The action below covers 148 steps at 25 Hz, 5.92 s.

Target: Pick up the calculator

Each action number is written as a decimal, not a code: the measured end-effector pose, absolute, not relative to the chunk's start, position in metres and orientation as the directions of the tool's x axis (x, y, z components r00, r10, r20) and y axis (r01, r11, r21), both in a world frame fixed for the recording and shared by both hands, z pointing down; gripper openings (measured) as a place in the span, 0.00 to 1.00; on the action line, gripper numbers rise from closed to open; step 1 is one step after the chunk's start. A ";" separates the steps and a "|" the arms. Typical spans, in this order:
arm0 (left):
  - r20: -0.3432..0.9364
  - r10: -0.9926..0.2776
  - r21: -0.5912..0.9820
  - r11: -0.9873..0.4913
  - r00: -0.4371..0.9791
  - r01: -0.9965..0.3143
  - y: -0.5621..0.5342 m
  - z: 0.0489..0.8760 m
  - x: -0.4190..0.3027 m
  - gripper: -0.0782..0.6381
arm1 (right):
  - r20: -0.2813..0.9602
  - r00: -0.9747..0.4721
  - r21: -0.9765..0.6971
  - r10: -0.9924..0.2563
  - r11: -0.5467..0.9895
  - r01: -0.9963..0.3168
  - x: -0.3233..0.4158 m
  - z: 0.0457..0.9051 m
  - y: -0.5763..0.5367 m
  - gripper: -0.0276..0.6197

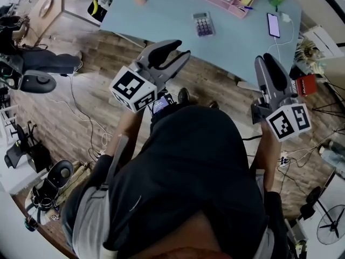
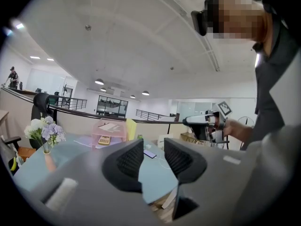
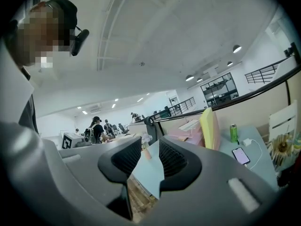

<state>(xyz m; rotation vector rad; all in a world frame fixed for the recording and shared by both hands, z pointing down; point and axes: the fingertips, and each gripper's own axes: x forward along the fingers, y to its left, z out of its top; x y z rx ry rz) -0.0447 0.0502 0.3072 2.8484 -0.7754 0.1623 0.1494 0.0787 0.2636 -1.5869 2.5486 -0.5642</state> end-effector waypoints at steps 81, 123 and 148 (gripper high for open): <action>0.212 -0.697 0.237 -0.644 0.685 -0.728 -0.065 0.343 0.001 0.37 | 0.231 -0.702 -0.455 -0.674 0.563 -0.690 0.175 0.320 -0.119 0.23; 0.298 -0.305 0.303 -0.868 0.905 -0.392 -0.184 0.413 -0.012 0.37 | 0.280 -0.305 -0.411 -0.910 0.173 -0.895 0.166 0.317 -0.121 0.23; 0.470 -0.321 0.440 -0.722 0.822 -0.534 -0.234 0.540 0.005 0.37 | 0.368 -0.416 -0.427 -0.832 0.247 -0.870 0.182 0.345 -0.181 0.23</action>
